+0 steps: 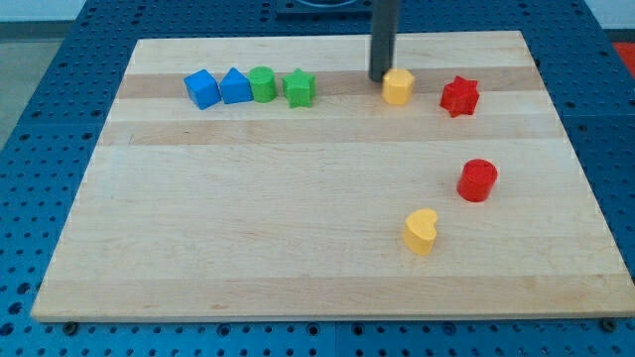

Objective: Place the red circle right to the red star

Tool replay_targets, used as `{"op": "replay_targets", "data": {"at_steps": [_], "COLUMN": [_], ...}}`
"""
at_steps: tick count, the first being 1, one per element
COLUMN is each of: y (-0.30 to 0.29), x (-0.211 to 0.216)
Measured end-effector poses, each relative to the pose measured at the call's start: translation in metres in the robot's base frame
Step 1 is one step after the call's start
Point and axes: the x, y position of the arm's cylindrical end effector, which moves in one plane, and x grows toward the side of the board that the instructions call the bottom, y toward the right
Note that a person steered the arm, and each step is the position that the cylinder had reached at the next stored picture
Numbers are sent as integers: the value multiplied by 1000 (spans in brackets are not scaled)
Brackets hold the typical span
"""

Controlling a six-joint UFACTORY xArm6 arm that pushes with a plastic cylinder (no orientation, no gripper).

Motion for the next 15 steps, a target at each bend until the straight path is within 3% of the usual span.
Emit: {"op": "replay_targets", "data": {"at_steps": [8, 10, 11, 12, 13, 15], "y": [26, -13, -61, -45, -43, 19], "x": [12, 17, 66, 163, 166, 171]}}
